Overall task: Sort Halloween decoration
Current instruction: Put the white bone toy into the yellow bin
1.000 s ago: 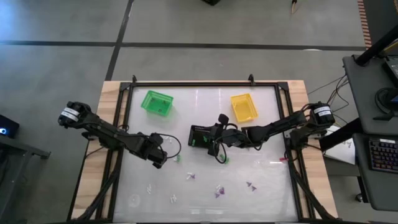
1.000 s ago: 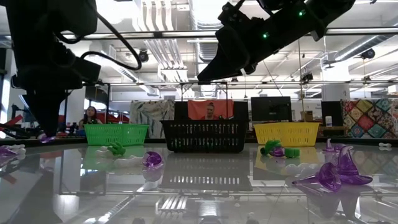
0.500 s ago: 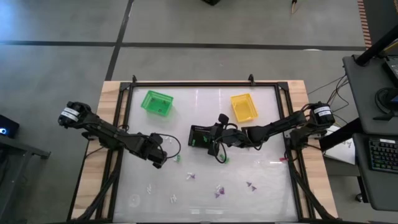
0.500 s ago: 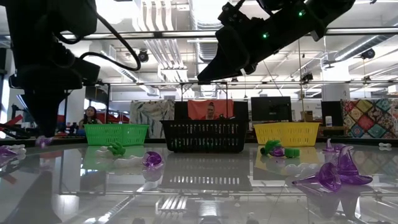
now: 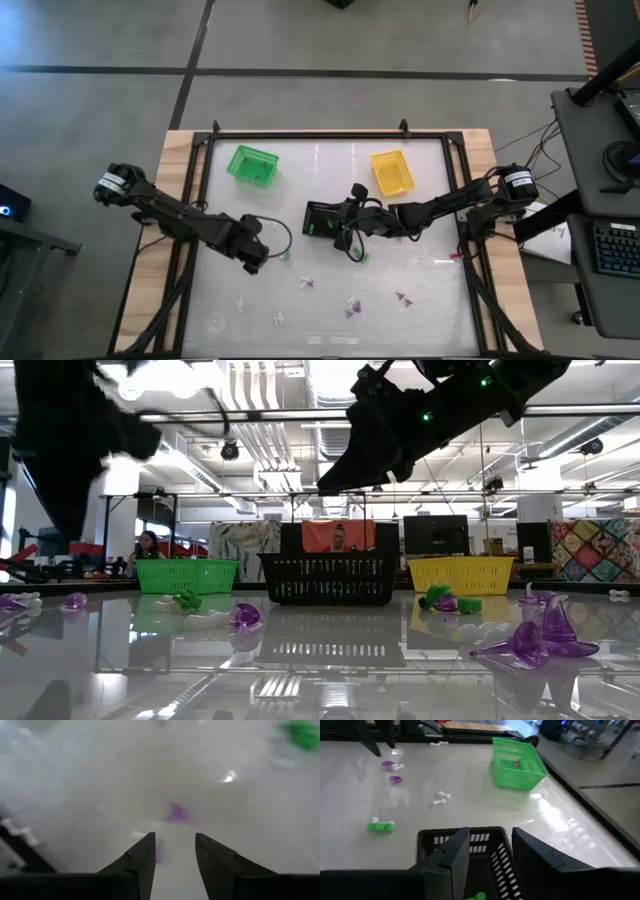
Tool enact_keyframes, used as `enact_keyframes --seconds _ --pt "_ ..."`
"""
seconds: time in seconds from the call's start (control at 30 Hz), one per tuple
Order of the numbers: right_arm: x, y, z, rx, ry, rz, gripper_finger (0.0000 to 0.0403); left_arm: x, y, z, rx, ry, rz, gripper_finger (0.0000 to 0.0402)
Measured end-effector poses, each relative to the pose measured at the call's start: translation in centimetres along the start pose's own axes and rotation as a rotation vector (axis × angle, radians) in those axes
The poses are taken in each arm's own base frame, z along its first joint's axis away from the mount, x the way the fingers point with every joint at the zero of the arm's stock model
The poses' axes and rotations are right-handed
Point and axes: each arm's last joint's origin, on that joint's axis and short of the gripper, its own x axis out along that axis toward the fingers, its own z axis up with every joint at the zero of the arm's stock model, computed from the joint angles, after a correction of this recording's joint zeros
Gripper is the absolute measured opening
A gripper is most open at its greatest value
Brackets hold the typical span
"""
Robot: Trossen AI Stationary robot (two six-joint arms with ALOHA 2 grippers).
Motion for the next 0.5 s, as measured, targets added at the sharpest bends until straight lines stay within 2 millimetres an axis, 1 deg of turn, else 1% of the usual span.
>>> enact_keyframes --seconds 0.13,0.23,0.33,0.5 --pt "0.0 0.1 0.0 0.009 0.004 0.049 0.0136 -2.4 -2.2 -1.5 0.027 -0.006 -0.142 0.0123" --pt "0.0 0.2 0.0 0.014 0.005 0.063 0.0132 -3.5 -3.2 -3.0 -0.082 0.0 -0.208 0.0123" --pt "0.0 0.3 0.0 0.009 0.005 0.088 0.0133 -3.6 -3.5 -4.6 -0.245 0.023 -0.216 0.0123" --pt "-0.1 0.4 0.0 -0.004 0.007 0.113 0.0139 -3.0 -4.0 -7.0 -0.356 0.046 -0.187 0.0123"
